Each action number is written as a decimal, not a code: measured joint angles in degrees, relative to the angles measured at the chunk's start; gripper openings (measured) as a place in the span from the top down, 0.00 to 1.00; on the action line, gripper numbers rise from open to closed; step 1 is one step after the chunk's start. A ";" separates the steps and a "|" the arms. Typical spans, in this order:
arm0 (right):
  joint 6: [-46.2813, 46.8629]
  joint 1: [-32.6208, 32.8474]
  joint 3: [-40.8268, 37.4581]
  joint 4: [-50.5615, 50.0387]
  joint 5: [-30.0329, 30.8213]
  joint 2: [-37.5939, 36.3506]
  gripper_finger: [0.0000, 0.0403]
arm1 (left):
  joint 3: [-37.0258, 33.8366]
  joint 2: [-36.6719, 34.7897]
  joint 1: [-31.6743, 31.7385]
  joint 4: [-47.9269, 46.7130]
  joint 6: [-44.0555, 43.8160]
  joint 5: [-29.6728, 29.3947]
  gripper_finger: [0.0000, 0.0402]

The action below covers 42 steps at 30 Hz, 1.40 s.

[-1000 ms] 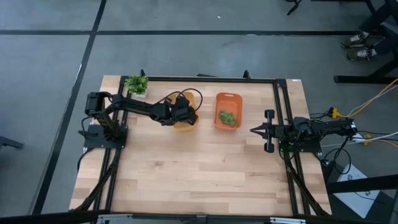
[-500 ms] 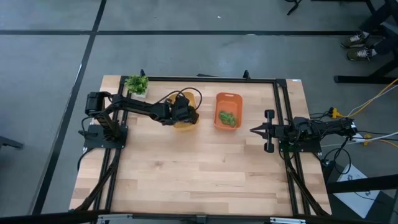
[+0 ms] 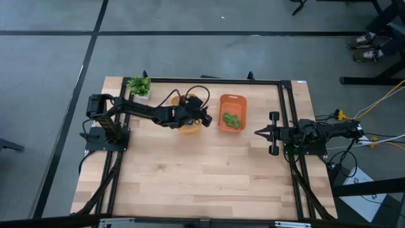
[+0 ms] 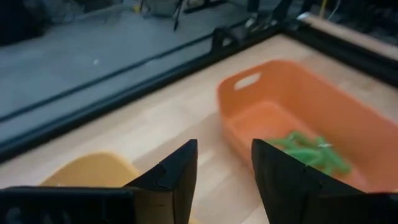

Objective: Sort spring keychains
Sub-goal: Return to Home Position

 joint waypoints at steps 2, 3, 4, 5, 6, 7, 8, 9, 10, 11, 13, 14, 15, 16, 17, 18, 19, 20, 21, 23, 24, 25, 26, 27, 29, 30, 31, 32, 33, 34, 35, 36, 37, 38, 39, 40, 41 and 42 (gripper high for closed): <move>-0.01 0.01 0.01 0.00 0.01 0.00 0.96 | 0.00 -0.03 -0.56 2.23 2.04 -0.59 0.64; 0.00 0.00 0.01 0.00 -0.01 0.00 0.96 | 0.00 -0.04 -0.87 2.95 2.94 -0.69 0.64; -0.02 0.00 -0.01 0.00 -0.01 0.00 0.96 | 0.00 -0.04 -1.25 3.64 3.51 -0.50 0.64; -0.01 0.01 -0.01 0.00 0.00 0.00 0.96 | 0.00 -0.04 -1.62 4.33 4.13 0.38 0.64; -0.01 -0.01 -0.01 0.00 0.00 0.00 0.96 | 0.00 -0.04 -2.07 5.24 5.25 2.26 0.64; -0.01 0.00 0.01 0.00 0.01 0.00 0.96 | 0.00 -0.04 -2.57 6.08 6.93 4.82 0.64; 0.00 0.00 0.00 0.00 0.00 0.00 0.96 | 0.00 -0.04 -3.18 6.95 8.59 7.99 0.64; 0.00 -0.01 -0.01 0.00 -0.01 0.00 0.96 | 0.00 -0.04 -3.84 8.00 10.40 11.62 0.64; 0.00 0.01 0.00 0.00 -0.01 0.00 0.96 | 0.00 -0.04 -4.54 8.95 12.15 15.03 0.64; -0.01 -0.01 0.00 0.00 0.00 0.00 0.96 | 0.00 -0.04 -5.33 9.77 13.69 17.96 0.64; 0.00 -0.01 -0.01 0.00 -0.01 0.00 0.96 | 0.00 -0.04 -6.82 10.38 17.06 21.98 0.63; 0.00 -0.01 -0.01 0.00 0.01 0.00 0.96 | 0.00 -0.06 -7.44 10.09 18.66 23.10 0.63; 0.00 0.00 -0.01 0.00 0.00 0.00 0.96 | 0.00 -0.51 -7.93 8.63 19.97 24.16 0.63; 0.00 0.01 -0.01 0.00 -0.01 0.00 0.96 | -0.02 -1.01 -8.26 6.94 20.55 25.04 0.63; -0.02 -0.01 -0.01 0.02 0.01 0.00 0.96 | -0.01 -1.32 -8.34 6.43 20.76 26.36 0.63; -0.01 -0.01 -0.01 0.00 0.01 0.00 0.96 | 0.00 -1.67 -8.30 5.58 20.77 28.20 0.63; -0.01 0.00 0.00 -0.01 -0.01 0.00 0.96 | -0.02 -1.96 -8.18 4.41 20.82 29.89 0.63; -0.01 -0.01 0.00 0.01 0.01 0.00 0.96 | -0.02 -1.99 -8.02 4.28 20.94 32.02 0.63; -0.01 -0.01 -0.01 0.01 0.01 0.00 0.96 | -0.02 -1.97 -7.78 4.26 21.27 34.10 0.63; 0.00 0.01 0.01 0.02 0.01 0.00 0.96 | -0.02 -1.97 -7.24 4.33 21.44 37.64 0.63; -0.01 0.01 -0.01 0.00 0.01 0.00 0.96 | -0.02 -1.97 -6.93 4.28 21.46 38.69 0.63; 0.00 0.00 -0.01 0.00 0.01 0.00 0.96 | -0.13 -1.97 -6.58 4.41 21.69 39.50 0.63; -0.02 0.01 0.01 0.00 0.01 0.00 0.96 | -0.83 -1.99 -6.39 5.59 21.86 39.73 0.63; 0.00 0.01 -0.01 0.02 0.01 0.00 0.96 | -2.04 -1.99 -6.18 7.88 21.87 39.86 0.63; -0.01 0.00 -0.01 0.00 -0.01 0.00 0.96 | -6.25 -1.99 -6.06 15.55 21.88 40.72 0.62; -0.02 -0.01 -0.01 0.00 0.00 0.00 0.96 | -8.61 -2.20 -6.08 19.94 21.88 41.50 0.62; -0.02 0.01 -0.01 0.00 0.01 0.00 0.96 | -11.19 -2.62 -6.12 24.23 21.85 42.28 0.62; -0.01 0.00 -0.01 0.04 0.01 0.00 0.96 | -13.49 -2.81 -6.27 28.66 21.44 42.74 0.62; -0.01 0.00 0.00 0.00 0.01 0.00 0.96 | -15.75 -3.04 -6.51 32.70 20.75 42.80 0.62; -0.01 0.01 -0.01 -0.02 -0.01 0.00 0.96 | -18.27 -3.67 -6.77 35.21 20.00 42.76 0.62; -0.01 0.00 -0.01 0.00 0.02 0.00 0.96 | -20.47 -4.28 -7.08 37.10 19.40 42.76 0.62; -0.01 0.00 0.00 0.02 0.04 0.00 0.96 | -22.32 -4.97 -7.36 39.01 18.86 42.71 0.62; -0.02 0.01 0.00 0.00 -0.01 -0.02 0.96 | -24.25 -6.23 -7.65 40.63 18.39 42.54 0.62; 0.00 0.01 0.01 -0.01 0.00 -0.02 0.96 | -26.16 -7.95 -8.06 41.95 18.01 42.48 0.62; 0.00 0.01 -0.01 0.02 0.01 -0.02 0.96 | -27.80 -9.67 -8.48 43.09 17.89 42.25 0.63; -0.02 0.01 0.01 -0.02 -0.03 -0.02 0.96 | -29.55 -11.53 -8.84 44.18 17.92 41.96 0.63; -0.02 0.01 -0.01 -0.01 -0.03 -0.02 0.96 | -31.28 -13.51 -9.21 44.67 17.92 41.50 0.63; 0.00 0.01 -0.01 0.02 -0.01 -0.02 0.96 | -32.94 -15.70 -9.51 44.83 17.89 40.77 0.63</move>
